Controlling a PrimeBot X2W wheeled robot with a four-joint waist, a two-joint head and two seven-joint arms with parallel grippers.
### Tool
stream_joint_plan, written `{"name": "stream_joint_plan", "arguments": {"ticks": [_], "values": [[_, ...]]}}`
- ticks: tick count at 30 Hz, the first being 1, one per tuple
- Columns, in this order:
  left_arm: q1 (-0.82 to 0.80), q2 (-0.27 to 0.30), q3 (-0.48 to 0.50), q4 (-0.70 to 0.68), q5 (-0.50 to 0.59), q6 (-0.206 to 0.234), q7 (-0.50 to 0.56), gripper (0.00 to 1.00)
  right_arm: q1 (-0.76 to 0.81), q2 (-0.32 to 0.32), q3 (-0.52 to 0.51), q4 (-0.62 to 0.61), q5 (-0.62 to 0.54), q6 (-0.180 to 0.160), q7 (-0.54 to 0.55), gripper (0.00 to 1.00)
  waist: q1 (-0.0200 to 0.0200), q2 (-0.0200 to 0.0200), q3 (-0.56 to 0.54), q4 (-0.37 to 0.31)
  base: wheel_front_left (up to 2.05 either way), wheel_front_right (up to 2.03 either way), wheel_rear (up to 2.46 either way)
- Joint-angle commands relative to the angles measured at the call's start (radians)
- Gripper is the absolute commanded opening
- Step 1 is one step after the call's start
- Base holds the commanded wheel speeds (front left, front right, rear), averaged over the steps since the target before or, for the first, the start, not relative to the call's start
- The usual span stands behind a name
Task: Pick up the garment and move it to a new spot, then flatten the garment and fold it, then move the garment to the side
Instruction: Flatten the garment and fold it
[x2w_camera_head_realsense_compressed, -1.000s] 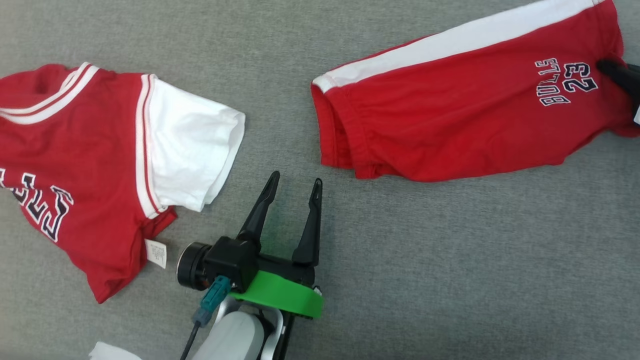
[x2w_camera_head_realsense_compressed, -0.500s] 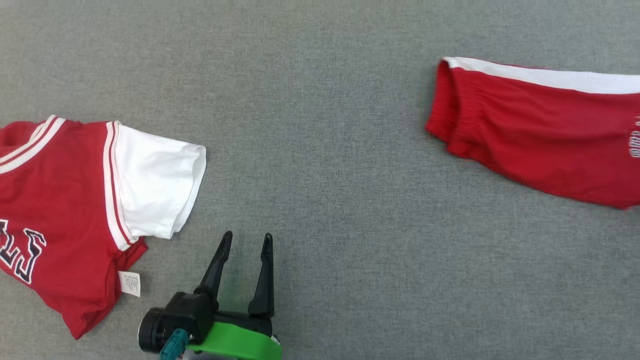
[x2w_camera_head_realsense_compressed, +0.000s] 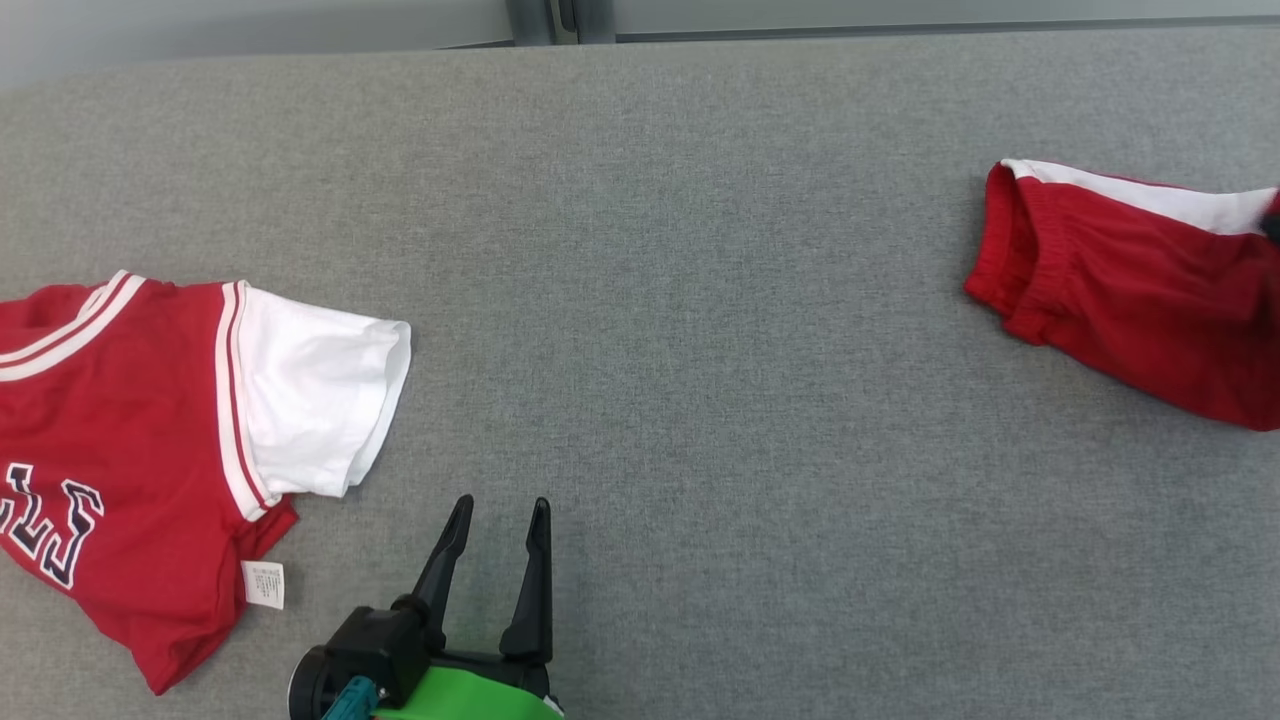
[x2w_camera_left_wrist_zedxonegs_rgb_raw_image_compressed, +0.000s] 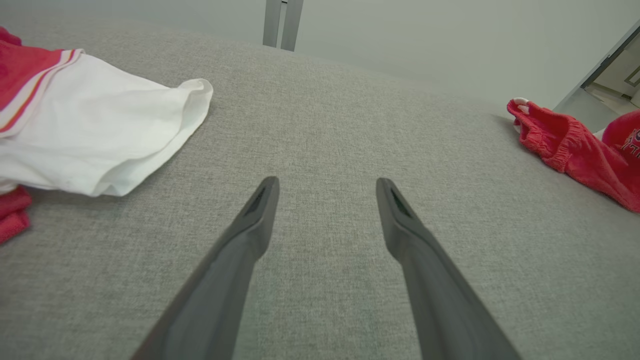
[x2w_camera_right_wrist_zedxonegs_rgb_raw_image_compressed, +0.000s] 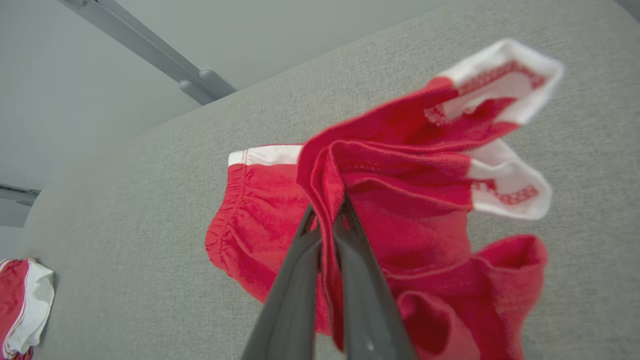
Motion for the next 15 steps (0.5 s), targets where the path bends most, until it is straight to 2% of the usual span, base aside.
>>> {"name": "stream_joint_plan", "arguments": {"ticks": [1, 4, 8, 11, 15], "values": [[0.000, 0.001, -0.002, 0.004, -0.003, 0.006, 0.000, 1.00, -0.024, 0.052, 0.028, -0.013, -0.036, 0.000, 0.015, 0.00, 0.0001, 0.0000, -0.011, -0.007, 0.00, 0.00, 0.00], [-0.019, 0.001, -0.016, 0.014, -0.011, 0.006, 0.000, 1.00, -0.079, 0.174, 0.072, 0.025, -0.126, 0.000, 0.033, 0.00, 0.0001, 0.0000, -0.013, 0.006, 0.00, 0.00, 0.00], [-0.031, 0.001, -0.026, 0.020, -0.021, 0.010, 0.000, 1.00, -0.145, 0.282, 0.054, 0.144, -0.238, 0.000, 0.011, 0.00, 0.0001, 0.0000, -0.012, 0.045, 0.00, 0.00, 0.00], [-0.014, 0.001, -0.013, 0.018, -0.028, 0.019, 0.000, 1.00, -0.171, 0.315, 0.033, 0.205, -0.305, 0.000, 0.017, 0.00, 0.0001, 0.0000, -0.010, 0.066, 0.00, 0.00, 0.00], [0.008, 0.001, -0.010, 0.020, -0.038, 0.020, 0.000, 1.00, -0.167, 0.339, 0.025, 0.207, -0.349, 0.001, 0.047, 0.00, 0.0001, 0.0000, -0.009, 0.074, 0.00, 0.00, 0.00]]}}
